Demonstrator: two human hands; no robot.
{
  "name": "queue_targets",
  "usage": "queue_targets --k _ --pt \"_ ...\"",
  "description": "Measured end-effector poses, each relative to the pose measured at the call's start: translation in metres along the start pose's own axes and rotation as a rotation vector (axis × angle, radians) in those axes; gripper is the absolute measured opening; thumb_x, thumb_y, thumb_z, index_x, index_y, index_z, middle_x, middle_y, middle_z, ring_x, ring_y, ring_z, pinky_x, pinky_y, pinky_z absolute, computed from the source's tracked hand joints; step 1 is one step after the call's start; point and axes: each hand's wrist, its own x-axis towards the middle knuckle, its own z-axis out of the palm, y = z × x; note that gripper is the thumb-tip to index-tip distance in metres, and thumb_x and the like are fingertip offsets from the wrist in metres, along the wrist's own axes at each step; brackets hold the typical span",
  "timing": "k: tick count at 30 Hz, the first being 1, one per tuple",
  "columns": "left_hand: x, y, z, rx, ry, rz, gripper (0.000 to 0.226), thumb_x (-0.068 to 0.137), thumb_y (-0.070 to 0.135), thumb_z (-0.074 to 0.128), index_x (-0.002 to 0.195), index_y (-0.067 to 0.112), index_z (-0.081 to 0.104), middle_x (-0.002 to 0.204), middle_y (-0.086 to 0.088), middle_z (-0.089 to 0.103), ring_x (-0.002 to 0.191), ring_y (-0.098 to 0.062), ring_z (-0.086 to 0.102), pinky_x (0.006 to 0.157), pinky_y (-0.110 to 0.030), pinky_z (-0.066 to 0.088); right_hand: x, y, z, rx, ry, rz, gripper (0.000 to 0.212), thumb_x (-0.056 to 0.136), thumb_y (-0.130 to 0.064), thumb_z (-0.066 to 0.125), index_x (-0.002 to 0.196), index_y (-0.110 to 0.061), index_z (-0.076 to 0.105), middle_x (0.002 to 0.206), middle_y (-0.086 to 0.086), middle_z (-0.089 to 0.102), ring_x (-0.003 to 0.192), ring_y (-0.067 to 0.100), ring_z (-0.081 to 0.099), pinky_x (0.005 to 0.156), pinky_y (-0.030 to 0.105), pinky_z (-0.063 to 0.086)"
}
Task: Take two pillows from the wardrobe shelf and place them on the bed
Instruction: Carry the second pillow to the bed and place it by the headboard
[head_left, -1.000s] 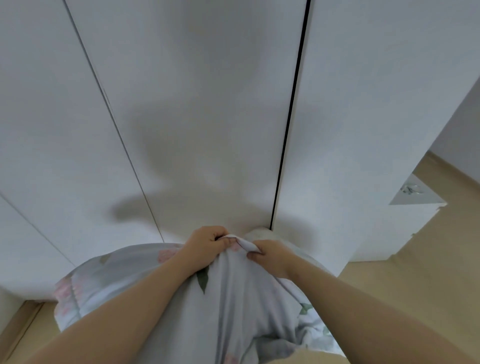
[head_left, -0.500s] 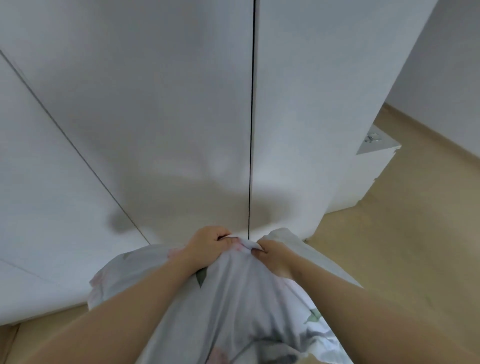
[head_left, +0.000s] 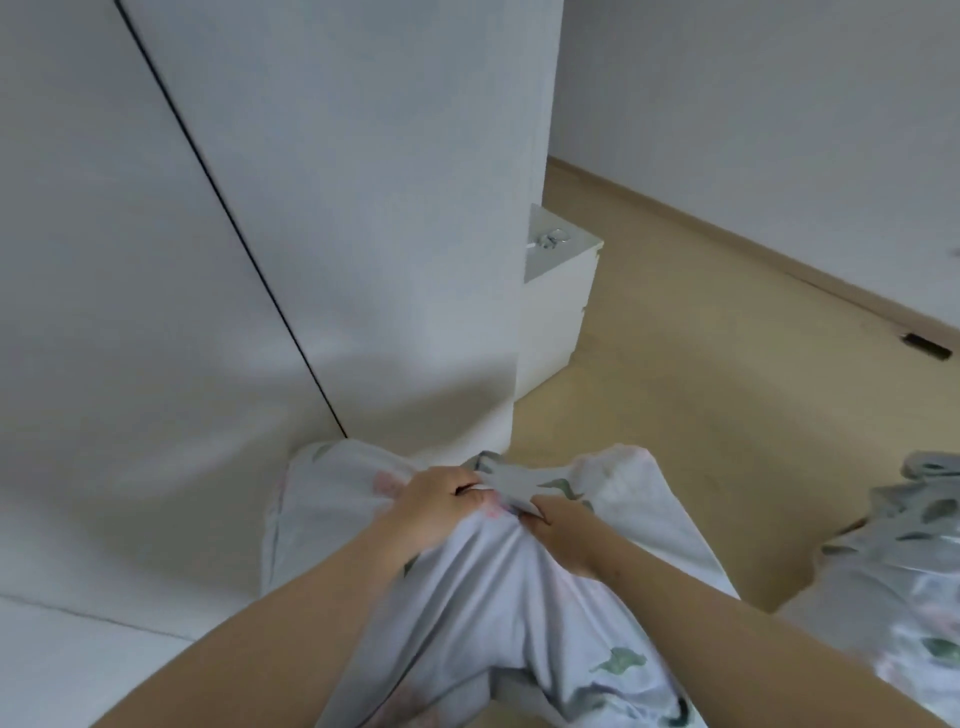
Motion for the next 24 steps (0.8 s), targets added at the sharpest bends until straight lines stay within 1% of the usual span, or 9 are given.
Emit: queue_targets --k 2,3,6,8,10,12,17,20,24 --pt "0.023 0.023 0.014 0.066 -0.04 0.037 0.018 0.09 0.022 0.051 0.09 0.013 0.066 0.076 0.002 0.057 0.076 -0.015 0.051 0.064 -0.026 0.032 -0.001 0.025 -0.014 0.03 0.041 0.053 0.027 0.099 -0.028 0.031 0.075 -0.02 0.04 0.097 0.008 0.053 0.09 0.023 0.05 0.077 0.029 0.033" --pt "0.034 0.034 0.021 0.088 -0.058 0.05 0.018 0.09 0.021 0.05 0.088 0.011 0.065 0.076 0.003 0.055 0.077 -0.015 0.05 0.063 -0.026 0.031 0.0 0.038 -0.021 0.041 0.061 0.078 0.024 0.099 -0.028 0.031 0.079 -0.019 0.041 0.1 0.01 0.055 0.093 0.025 0.051 0.078 0.03 0.033" --pt "0.069 0.073 0.045 0.145 -0.118 0.099 0.02 0.089 0.017 0.048 0.07 0.021 0.051 0.062 0.012 0.045 0.074 -0.015 0.046 0.053 -0.022 0.028 0.001 0.081 -0.047 0.051 0.101 0.143 0.024 0.099 -0.026 0.031 0.076 -0.02 0.037 0.097 0.009 0.051 0.09 0.024 0.047 0.08 0.03 0.031" --pt "0.092 0.093 0.059 0.163 -0.144 0.105 0.026 0.088 0.015 0.048 0.063 0.022 0.046 0.06 0.013 0.043 0.073 -0.016 0.046 0.053 -0.02 0.027 0.004 0.106 -0.063 0.05 0.107 0.17 0.022 0.099 -0.028 0.031 0.079 -0.02 0.037 0.1 0.012 0.054 0.095 0.027 0.05 0.08 0.032 0.031" --pt "0.117 0.115 0.078 0.159 -0.167 0.111 0.027 0.087 0.016 0.047 0.061 0.024 0.048 0.062 0.01 0.047 0.073 -0.016 0.049 0.056 -0.023 0.029 0.009 0.138 -0.083 0.067 0.12 0.191 0.027 0.098 -0.029 0.032 0.071 -0.026 0.034 0.096 0.009 0.055 0.095 0.026 0.051 0.077 0.032 0.031" --pt "0.141 0.138 0.095 0.161 -0.196 0.109 0.021 0.088 0.017 0.046 0.068 0.023 0.054 0.068 0.006 0.052 0.072 -0.014 0.05 0.057 -0.022 0.03 0.014 0.167 -0.105 0.066 0.126 0.198 0.032 0.098 -0.029 0.033 0.066 -0.029 0.031 0.091 0.004 0.051 0.088 0.022 0.049 0.074 0.03 0.031" --pt "0.193 0.191 0.123 0.134 -0.223 0.074 0.031 0.088 0.017 0.046 0.061 0.032 0.05 0.063 0.009 0.05 0.068 -0.015 0.05 0.06 -0.028 0.031 0.024 0.22 -0.16 0.093 0.128 0.181 0.028 0.098 -0.029 0.032 0.071 -0.024 0.038 0.095 0.006 0.052 0.083 0.018 0.042 0.072 0.028 0.029" --pt "0.226 0.221 0.135 0.138 -0.239 0.091 0.02 0.089 0.02 0.046 0.078 0.025 0.061 0.078 0.001 0.063 0.076 -0.019 0.057 0.068 -0.03 0.038 0.035 0.249 -0.195 0.087 0.138 0.173 0.021 0.098 -0.028 0.032 0.089 -0.017 0.047 0.096 0.008 0.054 0.084 0.02 0.045 0.072 0.03 0.031" --pt "0.272 0.256 0.15 0.166 -0.259 0.122 0.022 0.088 0.026 0.047 0.091 0.02 0.068 0.092 -0.005 0.07 0.088 -0.021 0.063 0.08 -0.038 0.047 0.052 0.283 -0.234 0.021 0.129 0.166 0.034 0.1 -0.025 0.03 0.065 -0.027 0.029 0.073 -0.004 0.04 0.08 0.021 0.046 0.058 0.028 0.03"
